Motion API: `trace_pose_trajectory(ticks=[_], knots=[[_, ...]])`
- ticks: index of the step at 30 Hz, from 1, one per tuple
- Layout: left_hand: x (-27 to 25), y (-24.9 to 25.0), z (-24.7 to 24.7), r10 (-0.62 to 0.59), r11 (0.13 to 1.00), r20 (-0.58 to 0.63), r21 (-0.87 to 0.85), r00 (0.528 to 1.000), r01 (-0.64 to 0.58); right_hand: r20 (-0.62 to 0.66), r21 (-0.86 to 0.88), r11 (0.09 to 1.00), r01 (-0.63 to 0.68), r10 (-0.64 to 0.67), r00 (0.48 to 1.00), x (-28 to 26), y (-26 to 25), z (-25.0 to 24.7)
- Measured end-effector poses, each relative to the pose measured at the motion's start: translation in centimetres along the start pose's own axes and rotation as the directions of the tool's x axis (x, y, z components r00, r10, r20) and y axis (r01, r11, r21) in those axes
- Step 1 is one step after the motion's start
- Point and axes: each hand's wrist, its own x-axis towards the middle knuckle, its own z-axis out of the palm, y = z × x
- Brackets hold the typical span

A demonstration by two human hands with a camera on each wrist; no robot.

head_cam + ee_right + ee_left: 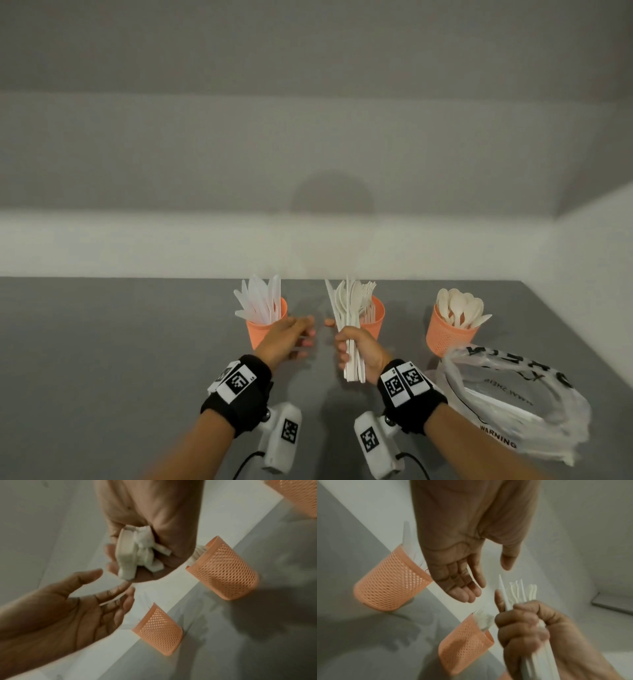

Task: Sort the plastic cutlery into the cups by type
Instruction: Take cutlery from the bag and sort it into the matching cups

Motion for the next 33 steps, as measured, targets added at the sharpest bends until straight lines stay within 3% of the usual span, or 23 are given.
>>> trace_pose_trajectory(ticks=[8,12,16,18,23,25,28,33], knots=[[1.0,0.4,2.3,0.145,0.983,-0.16,0.137,0.976,-0.124,0.094,0.007,0.994,-0.112,0.111,0.989,-0.1,0.4,1.5],[1.6,0.5,2.9,0.19,0.954,-0.22,0.271,0.957,-0.127,0.099,-0.011,0.994,-0.11,0.11,0.989,-0.2,0.3,0.6],[1.9,1.2,3.7,0.218,0.953,-0.345,0.277,0.913,-0.122,0.079,-0.019,0.997,-0.069,0.07,0.994,-0.2,0.4,-0.3],[1.8,1.7,4.2,0.258,0.954,-0.415,0.25,0.873,-0.163,0.054,-0.029,0.999,-0.045,0.047,0.997,-0.3,0.3,-0.6],[2.7,2.9,4.3,0.278,0.938,-0.562,-0.015,0.779,-0.346,-0.018,-0.119,0.992,-0.028,0.026,0.999,-0.1,0.4,-2.0],[3.2,2.9,4.0,0.282,0.95,-0.512,0.029,0.811,-0.312,-0.038,-0.155,0.988,-0.022,0.017,0.999,0.1,0.6,-2.4],[3.2,2.1,4.6,0.315,0.945,-0.335,0.194,0.888,-0.262,-0.06,-0.205,0.979,-0.004,-0.009,0.998,0.2,0.7,-2.4],[3.3,1.0,5.7,0.338,0.94,-0.356,0.174,0.871,-0.294,-0.043,-0.301,0.953,0.021,-0.035,0.998,0.2,1.1,-1.9]])
